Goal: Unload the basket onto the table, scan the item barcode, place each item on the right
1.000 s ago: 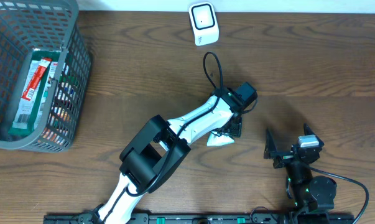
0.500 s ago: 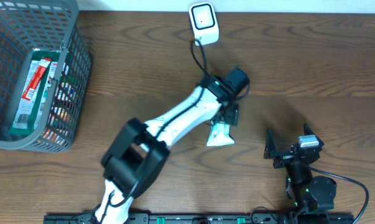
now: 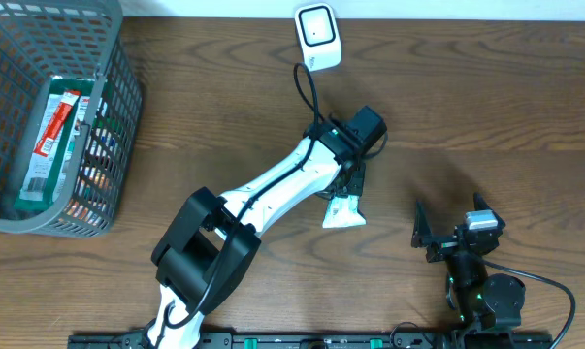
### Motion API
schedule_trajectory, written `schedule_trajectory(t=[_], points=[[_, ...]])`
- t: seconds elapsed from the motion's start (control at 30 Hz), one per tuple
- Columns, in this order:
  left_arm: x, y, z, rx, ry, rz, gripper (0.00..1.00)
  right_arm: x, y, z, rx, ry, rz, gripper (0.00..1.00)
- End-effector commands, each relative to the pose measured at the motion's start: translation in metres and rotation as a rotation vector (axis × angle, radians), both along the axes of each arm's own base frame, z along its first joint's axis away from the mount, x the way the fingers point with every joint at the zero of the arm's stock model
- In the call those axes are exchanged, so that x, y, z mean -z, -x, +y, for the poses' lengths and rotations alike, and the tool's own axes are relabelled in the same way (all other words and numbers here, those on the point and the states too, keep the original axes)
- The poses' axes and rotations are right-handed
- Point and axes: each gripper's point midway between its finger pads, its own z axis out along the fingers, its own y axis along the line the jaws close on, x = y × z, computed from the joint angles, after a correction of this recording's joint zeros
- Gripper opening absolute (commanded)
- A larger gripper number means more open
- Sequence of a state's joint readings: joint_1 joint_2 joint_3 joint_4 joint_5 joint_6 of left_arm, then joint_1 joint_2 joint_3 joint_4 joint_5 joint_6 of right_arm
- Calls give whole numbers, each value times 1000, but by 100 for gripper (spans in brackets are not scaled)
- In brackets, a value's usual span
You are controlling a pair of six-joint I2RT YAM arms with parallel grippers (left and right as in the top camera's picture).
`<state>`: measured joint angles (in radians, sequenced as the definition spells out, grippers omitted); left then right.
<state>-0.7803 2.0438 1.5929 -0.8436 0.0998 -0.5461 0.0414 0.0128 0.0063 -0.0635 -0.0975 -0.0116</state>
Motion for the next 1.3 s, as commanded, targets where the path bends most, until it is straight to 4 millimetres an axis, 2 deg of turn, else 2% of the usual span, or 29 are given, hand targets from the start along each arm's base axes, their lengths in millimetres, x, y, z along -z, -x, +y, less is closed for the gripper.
schedule_trajectory(t=[0.0,0.2,0.47,0.53,0.6,0.67,0.87,0.93,0.97,1.07,1.27], points=[[16,12,2,10,4,52,8,1,0,3,-10,4,3,99],[38,25,-9,29,71,113,9,1,0,3,-10,4,3,99],[84,34,3,23,24,144,16,1,0,3,-10,4,3,99],[86,37,6,23,14,156,16,1,0,3,-10,4,3,99],[80,35,5,22,19,150,16,1,0,3,-10,4,3,99],[65,28,1,34,47,117,16,1,0,3,-10,4,3,99],[3,10,-10,44,157,-9,29,1,0,3,-10,4,3,99],[-9,11,-11,49,173,-26,29,1,0,3,-10,4,3,99],[-12,13,-12,53,176,-28,25,1,0,3,-10,4,3,99],[-9,23,-11,66,154,-3,11,1,0,3,-10,5,3,99],[23,50,-14,113,87,68,9,1,0,3,-10,4,3,99]])
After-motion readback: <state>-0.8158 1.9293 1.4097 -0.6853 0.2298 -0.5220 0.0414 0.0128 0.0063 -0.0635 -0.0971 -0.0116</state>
